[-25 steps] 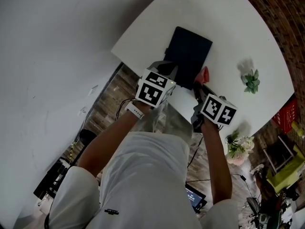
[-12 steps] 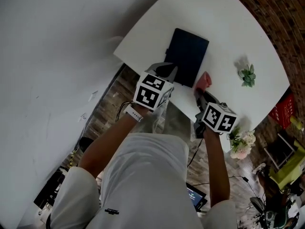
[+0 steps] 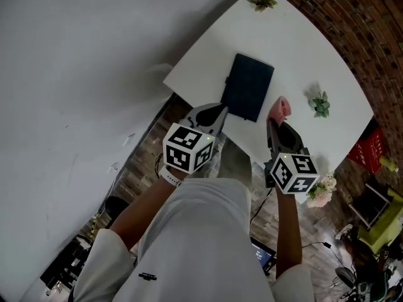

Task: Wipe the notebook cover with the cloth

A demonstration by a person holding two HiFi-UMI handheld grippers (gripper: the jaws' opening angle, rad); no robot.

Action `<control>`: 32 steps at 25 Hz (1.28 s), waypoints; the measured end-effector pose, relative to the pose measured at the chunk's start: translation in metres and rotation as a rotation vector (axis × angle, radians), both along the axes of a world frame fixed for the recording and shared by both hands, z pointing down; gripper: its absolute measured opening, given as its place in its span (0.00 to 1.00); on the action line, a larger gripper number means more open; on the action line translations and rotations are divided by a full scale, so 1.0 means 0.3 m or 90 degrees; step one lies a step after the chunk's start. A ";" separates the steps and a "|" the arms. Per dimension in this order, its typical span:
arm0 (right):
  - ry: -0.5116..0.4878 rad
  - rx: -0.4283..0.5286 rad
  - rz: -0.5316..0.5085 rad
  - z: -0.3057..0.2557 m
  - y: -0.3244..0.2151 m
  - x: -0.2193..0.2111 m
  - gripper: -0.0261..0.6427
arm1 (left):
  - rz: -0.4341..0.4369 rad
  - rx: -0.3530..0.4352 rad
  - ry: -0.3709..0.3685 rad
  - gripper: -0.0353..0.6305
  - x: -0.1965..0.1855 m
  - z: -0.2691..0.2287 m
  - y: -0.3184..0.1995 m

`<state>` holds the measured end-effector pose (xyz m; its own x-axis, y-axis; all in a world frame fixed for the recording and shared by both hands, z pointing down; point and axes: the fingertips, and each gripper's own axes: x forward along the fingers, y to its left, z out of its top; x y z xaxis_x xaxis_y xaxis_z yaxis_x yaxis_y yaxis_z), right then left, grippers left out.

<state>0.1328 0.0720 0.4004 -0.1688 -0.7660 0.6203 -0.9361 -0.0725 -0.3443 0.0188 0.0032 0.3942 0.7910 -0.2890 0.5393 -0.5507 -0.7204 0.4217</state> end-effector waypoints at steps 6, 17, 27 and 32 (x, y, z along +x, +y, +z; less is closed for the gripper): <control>0.086 0.089 -0.003 -0.224 -0.005 -0.013 0.08 | -0.009 0.105 0.027 0.08 -0.081 -0.217 0.000; 0.175 0.203 0.001 -0.533 0.068 -0.041 0.08 | -0.043 0.189 0.095 0.08 -0.230 -0.486 -0.021; 0.225 0.254 -0.010 -0.632 0.176 -0.101 0.08 | -0.054 0.217 0.139 0.08 -0.298 -0.584 0.001; 0.227 0.251 0.001 -0.604 0.204 -0.125 0.07 | -0.050 0.229 0.148 0.08 -0.300 -0.597 0.013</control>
<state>0.0952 0.1332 0.2191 0.0012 -0.9529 0.3034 -1.0000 -0.0031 -0.0058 -0.0713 0.0070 0.2152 0.8479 -0.4895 0.2036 -0.5292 -0.8042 0.2706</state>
